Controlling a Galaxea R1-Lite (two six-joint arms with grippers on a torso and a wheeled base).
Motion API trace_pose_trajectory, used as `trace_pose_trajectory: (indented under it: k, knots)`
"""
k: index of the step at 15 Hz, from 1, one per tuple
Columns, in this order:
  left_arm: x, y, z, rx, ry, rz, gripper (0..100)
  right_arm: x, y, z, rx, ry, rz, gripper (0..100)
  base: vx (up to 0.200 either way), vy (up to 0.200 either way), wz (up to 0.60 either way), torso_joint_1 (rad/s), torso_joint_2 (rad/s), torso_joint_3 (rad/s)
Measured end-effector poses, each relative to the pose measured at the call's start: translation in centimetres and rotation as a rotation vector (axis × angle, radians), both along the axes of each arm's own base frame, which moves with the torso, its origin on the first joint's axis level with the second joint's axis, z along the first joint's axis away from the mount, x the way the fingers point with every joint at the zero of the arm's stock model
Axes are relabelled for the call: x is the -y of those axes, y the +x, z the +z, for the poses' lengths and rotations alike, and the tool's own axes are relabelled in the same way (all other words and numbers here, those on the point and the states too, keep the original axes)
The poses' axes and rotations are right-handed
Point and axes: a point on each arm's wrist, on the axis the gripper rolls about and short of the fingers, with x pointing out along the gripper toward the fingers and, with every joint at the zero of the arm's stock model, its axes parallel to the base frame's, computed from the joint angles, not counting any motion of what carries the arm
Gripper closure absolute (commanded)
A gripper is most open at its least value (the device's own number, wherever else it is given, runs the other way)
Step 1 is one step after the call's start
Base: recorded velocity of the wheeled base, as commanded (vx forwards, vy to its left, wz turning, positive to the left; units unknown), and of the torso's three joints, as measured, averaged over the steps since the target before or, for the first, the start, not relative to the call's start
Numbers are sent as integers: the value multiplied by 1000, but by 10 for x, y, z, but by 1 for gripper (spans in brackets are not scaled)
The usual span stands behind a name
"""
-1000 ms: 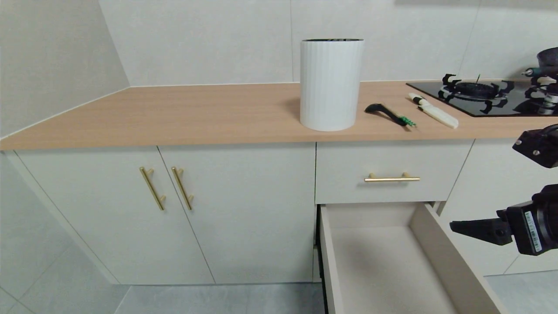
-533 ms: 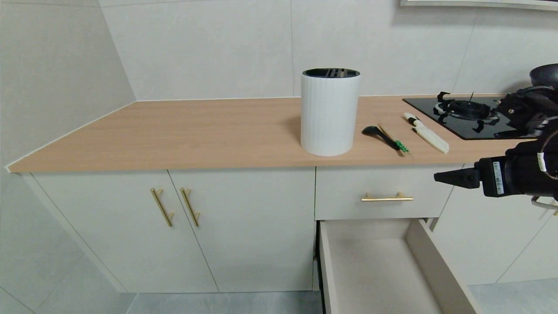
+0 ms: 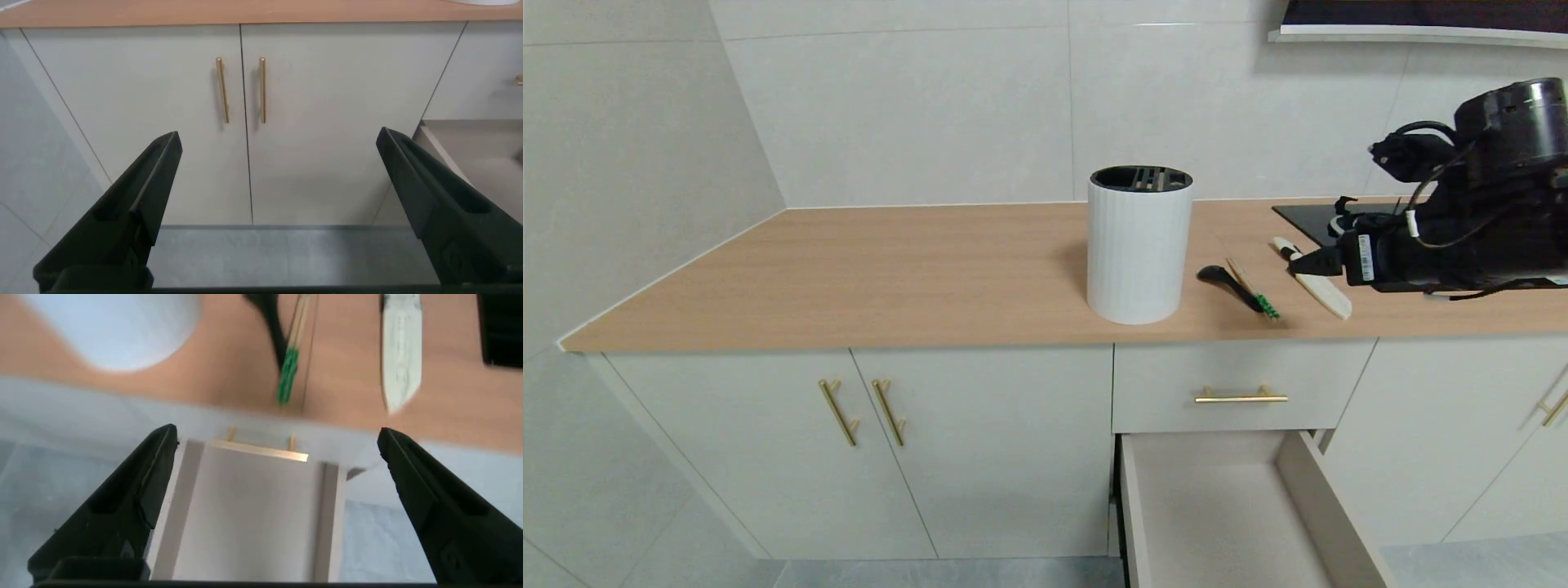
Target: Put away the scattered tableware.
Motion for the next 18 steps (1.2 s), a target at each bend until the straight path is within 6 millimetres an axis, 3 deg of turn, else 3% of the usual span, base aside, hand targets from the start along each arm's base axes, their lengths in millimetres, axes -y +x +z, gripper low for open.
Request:
trace_pose_trajectory:
  k: [4, 7, 12, 18]
  knots:
    - [0, 0, 0, 0, 0, 1, 0, -8, 57, -31, -88, -41, -8, 0, 0, 0, 0, 0, 0, 0]
    - [0, 0, 0, 0, 0, 2, 0, -9, 85, -57, -140, -60, -32, 0, 0, 0, 0, 0, 0, 0]
    - [0, 0, 0, 0, 0, 0, 0, -9, 107, -81, -173, -84, -75, 0, 0, 0, 0, 0, 0, 0]
    - [0, 0, 0, 0, 0, 1, 0, -11, 114, -92, -193, -85, -75, 0, 0, 0, 0, 0, 0, 0]
